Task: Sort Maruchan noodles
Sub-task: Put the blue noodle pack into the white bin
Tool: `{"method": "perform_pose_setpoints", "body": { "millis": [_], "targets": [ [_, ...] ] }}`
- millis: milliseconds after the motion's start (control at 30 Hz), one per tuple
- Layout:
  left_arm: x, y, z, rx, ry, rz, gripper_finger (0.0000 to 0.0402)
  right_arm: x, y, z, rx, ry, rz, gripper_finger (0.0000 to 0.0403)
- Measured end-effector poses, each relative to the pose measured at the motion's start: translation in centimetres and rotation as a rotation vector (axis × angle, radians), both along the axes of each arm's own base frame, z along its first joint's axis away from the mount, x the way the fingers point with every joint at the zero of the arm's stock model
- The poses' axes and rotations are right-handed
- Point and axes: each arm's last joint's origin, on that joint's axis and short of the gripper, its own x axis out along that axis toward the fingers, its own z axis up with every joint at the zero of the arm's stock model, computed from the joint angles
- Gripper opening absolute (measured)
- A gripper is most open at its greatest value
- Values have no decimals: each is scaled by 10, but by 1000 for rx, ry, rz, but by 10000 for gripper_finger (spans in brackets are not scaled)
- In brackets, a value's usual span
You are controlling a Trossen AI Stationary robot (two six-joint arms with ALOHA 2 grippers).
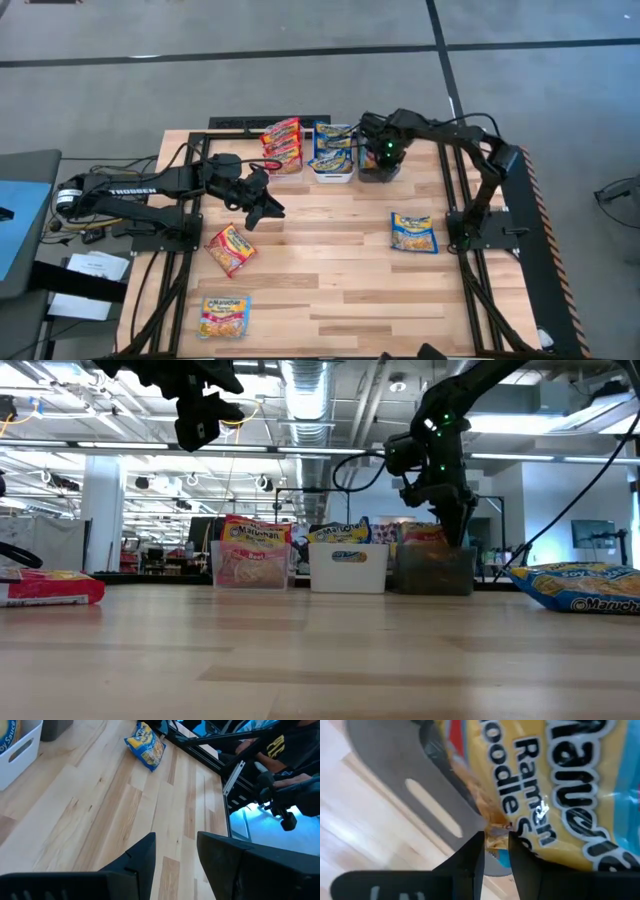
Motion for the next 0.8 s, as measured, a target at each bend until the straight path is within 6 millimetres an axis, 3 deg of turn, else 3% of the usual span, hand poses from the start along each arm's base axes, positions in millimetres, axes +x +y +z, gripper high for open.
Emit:
{"method": "perform_pose_setpoints", "body": {
  "millis": [200, 500, 800],
  "targets": [
    [0, 1, 0, 18, 0, 12, 130, -5, 0, 2, 50, -5, -21, 112],
    [0, 1, 0, 19, -1, 13, 130, -5, 20, 29, -9, -89, 6, 112],
    [0, 1, 0, 22, 0, 20, 130, 9, 8, 35, -149, -257, 0, 112]
  ]
}}
